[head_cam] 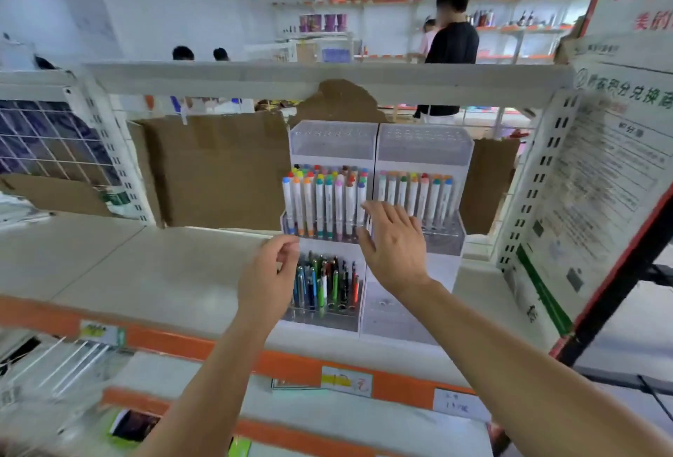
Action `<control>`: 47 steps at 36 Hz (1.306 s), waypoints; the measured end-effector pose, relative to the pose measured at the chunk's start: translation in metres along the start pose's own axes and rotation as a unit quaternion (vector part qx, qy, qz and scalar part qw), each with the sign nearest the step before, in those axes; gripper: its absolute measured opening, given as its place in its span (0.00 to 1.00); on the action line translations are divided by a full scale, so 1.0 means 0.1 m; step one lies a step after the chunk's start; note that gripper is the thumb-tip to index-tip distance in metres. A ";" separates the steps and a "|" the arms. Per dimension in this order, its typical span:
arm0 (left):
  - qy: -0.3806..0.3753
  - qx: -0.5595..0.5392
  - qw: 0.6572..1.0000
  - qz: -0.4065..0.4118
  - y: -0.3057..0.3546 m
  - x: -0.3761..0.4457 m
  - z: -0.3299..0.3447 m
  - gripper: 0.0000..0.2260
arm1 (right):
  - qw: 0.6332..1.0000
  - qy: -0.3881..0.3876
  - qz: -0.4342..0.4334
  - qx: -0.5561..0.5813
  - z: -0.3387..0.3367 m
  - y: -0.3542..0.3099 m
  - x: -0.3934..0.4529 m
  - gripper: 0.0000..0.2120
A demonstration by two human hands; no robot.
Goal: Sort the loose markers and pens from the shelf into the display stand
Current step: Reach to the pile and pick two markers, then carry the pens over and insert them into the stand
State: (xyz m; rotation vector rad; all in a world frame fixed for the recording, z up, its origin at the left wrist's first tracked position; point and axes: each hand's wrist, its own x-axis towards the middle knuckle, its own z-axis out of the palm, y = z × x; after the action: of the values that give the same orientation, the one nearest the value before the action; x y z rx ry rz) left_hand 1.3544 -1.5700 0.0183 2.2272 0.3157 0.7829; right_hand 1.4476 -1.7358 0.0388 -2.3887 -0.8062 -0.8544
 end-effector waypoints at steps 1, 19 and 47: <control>0.005 0.017 1.000 -0.006 -0.06 -0.01 -0.09 0.11 | 1.000 -0.017 -0.014 0.009 0.04 -0.09 0.00 0.14; -0.063 0.248 0.944 -0.211 -1.51 -0.49 -2.00 0.24 | 0.931 -0.351 -0.093 0.037 1.03 -2.01 -0.04 0.30; -0.081 0.350 0.855 -0.374 -3.18 -0.77 -3.97 0.30 | 0.864 -0.438 -0.232 0.087 2.62 -4.70 0.19 0.31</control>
State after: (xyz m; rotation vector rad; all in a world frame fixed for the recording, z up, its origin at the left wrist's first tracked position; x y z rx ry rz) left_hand 1.0511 -1.1570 -0.0308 2.4633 1.4663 0.0251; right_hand 1.2551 -1.2367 -0.0213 -2.3967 -1.7568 0.2470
